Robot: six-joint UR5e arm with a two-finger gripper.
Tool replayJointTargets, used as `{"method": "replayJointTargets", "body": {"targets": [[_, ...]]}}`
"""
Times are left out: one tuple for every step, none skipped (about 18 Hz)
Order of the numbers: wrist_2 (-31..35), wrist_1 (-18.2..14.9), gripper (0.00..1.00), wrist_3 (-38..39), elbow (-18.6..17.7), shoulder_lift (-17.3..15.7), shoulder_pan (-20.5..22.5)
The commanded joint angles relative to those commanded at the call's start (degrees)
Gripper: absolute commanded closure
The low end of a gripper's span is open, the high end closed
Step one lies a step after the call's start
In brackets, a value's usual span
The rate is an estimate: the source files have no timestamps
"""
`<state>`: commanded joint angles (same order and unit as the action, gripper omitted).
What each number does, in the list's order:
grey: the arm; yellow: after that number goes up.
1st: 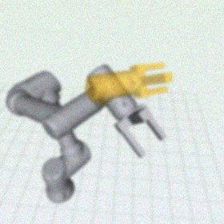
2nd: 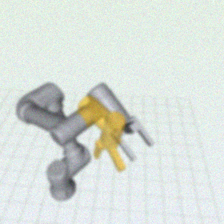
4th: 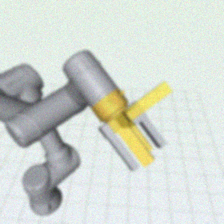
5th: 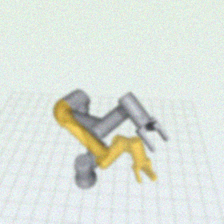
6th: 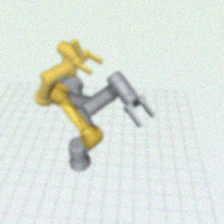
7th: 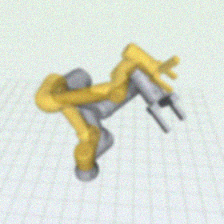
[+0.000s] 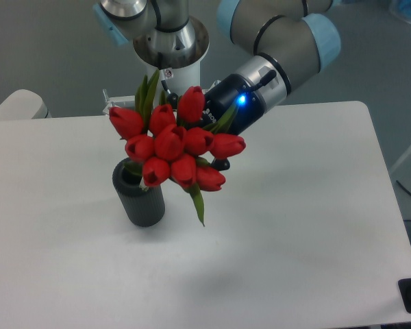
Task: Insert the flowers into the vase
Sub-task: 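Lower the tulip stems down into the black vase opening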
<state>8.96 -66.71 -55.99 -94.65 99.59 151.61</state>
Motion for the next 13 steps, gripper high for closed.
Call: {"method": "replayJointTargets", "body": {"targets": [[0.0, 0.09, 0.81, -0.61, -1.14, -0.35, -0.09], [0.0, 0.35, 0.81, -1.4, -2.55, -1.14, -0.09], [0.09, 0.35, 0.81, -2.02, -4.04, -1.76, -0.35], [0.09, 0.96, 0.81, -3.15, -5.53, -2.37, -0.44], [0.09, 1.92, 0.81, -4.91, -7.29, -2.64, -0.35], [0.09, 2.72, 0.81, -6.4, -8.7, -3.16, -0.09], [0.09, 2.9, 0.81, -6.85, -9.41, -3.43, 0.0], [0.09, 2.81, 0.81, -6.86, -9.5, -3.69, 0.0], [0.09, 2.81, 0.81, -6.86, -9.59, -3.87, 0.09], [0.09, 2.81, 0.81, -6.86, -9.77, -4.13, 0.09], [0.09, 2.9, 0.81, -6.94, -10.38, -4.22, 0.0], [0.09, 2.99, 0.81, -7.03, -10.73, -4.49, 0.0], [0.09, 3.16, 0.81, -7.03, -11.08, -4.57, 0.0]]}}
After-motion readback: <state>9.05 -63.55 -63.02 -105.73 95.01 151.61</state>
